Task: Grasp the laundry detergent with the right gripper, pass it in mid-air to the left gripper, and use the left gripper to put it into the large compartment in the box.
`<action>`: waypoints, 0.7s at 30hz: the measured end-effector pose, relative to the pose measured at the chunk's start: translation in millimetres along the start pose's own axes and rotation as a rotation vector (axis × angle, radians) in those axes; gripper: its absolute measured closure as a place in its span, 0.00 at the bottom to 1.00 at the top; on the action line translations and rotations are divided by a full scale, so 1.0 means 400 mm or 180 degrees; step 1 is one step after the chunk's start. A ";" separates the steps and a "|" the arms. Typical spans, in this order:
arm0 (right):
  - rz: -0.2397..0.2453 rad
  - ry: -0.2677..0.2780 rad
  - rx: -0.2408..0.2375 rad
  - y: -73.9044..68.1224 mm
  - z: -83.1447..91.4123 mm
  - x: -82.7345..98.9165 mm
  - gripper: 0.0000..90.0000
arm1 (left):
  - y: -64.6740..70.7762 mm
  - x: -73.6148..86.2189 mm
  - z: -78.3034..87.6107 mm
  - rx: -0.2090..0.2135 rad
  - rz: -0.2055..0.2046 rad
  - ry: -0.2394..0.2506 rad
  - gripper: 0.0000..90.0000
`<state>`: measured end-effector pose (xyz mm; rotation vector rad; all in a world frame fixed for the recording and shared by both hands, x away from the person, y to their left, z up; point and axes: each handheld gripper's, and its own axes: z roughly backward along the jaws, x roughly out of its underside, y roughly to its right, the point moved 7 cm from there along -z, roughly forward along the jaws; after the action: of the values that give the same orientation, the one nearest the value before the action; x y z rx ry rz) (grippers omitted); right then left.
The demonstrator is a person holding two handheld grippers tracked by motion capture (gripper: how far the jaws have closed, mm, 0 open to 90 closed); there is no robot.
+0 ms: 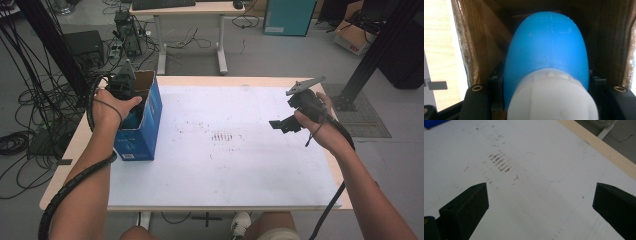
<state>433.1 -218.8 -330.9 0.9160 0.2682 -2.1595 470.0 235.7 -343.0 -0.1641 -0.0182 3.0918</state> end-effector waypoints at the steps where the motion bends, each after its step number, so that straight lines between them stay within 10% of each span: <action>1: -0.0001 0.0001 0.0003 0.000 0.001 -0.001 0.00 | 0.000 -0.001 0.000 0.0000 -0.0001 0.0010 0.41; 21: 0.0018 0.0002 0.0012 0.003 0.004 -0.005 0.00 | -0.001 -0.001 -0.001 0.0009 -0.0007 0.0012 0.41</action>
<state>434.1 -219.4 -328.2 0.9185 0.2616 -2.1555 470.2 236.2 -343.2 -0.1697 -0.0139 3.0892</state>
